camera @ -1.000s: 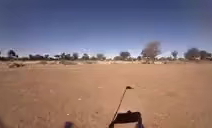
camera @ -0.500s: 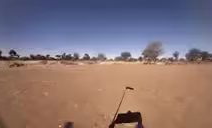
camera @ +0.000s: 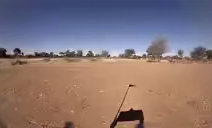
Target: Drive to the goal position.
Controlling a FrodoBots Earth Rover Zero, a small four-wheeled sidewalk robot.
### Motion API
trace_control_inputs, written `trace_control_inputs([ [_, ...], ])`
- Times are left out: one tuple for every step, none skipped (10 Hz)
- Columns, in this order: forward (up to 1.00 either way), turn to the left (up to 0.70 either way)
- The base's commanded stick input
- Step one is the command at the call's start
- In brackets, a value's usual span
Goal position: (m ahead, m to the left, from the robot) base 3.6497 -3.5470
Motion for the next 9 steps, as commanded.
trace_control_inputs([
  [0.50, 0.00],
  [0.50, 0.00],
  [0.50, 0.00],
  [0.50, 0.00],
  [0.50, 0.00],
  [0.50, 0.00],
  [0.50, 0.00],
  [0.50, 0.00],
  [0.50, 0.00],
])
